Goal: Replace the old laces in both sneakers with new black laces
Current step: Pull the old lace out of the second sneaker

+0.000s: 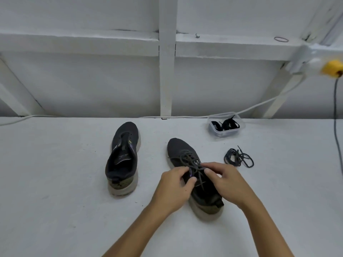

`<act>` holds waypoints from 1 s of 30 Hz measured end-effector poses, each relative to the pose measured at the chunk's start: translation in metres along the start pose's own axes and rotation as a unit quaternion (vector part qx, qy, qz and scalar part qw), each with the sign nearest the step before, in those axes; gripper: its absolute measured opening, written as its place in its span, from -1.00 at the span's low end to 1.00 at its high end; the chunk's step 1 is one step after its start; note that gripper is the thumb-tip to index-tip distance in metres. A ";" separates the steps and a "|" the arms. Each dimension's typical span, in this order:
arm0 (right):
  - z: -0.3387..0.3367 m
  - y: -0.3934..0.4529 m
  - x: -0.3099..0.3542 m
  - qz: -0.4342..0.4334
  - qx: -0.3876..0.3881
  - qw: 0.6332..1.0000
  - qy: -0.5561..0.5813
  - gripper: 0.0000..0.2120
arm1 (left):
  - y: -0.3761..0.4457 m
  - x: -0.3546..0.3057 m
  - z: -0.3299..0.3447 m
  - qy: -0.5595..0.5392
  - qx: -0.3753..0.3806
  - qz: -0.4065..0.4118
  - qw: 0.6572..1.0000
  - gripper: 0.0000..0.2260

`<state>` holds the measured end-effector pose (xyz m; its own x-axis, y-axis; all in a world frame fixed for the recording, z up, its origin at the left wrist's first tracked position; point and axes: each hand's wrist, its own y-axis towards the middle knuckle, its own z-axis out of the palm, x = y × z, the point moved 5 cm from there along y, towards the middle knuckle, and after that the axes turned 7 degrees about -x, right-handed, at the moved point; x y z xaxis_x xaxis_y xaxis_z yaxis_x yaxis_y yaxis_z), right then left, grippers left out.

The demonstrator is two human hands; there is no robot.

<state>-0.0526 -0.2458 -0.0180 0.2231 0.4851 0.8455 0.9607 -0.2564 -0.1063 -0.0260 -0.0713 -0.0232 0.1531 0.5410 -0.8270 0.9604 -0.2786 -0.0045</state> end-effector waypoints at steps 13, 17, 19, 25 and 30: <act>0.051 0.019 0.023 -0.056 -0.086 0.994 0.029 -0.77 | 0.029 0.027 -0.033 -0.077 -0.111 -0.089 0.987 -0.74; 0.050 0.017 0.019 -0.029 -0.088 0.993 0.076 -0.80 | 0.046 0.033 -0.038 -0.119 -0.067 -0.117 0.984 -0.71; 0.051 0.017 0.019 -0.028 -0.087 0.992 0.082 -0.81 | 0.053 0.029 -0.042 -0.111 -0.064 -0.102 0.987 -0.70; 0.045 0.018 0.013 -0.006 -0.125 0.988 0.091 -0.89 | 0.057 0.023 -0.044 -0.075 -0.029 -0.083 0.993 -0.73; 0.040 0.028 0.019 -0.021 -0.124 0.988 0.087 -0.83 | 0.043 0.022 -0.042 -0.044 -0.094 -0.026 0.994 -0.85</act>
<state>-0.0152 -0.2104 -0.0260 0.1320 0.3538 0.9259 0.8933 -0.4473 0.0436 0.0287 -0.0381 -0.0185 0.0885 0.4770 -0.8745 0.9943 -0.0943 0.0492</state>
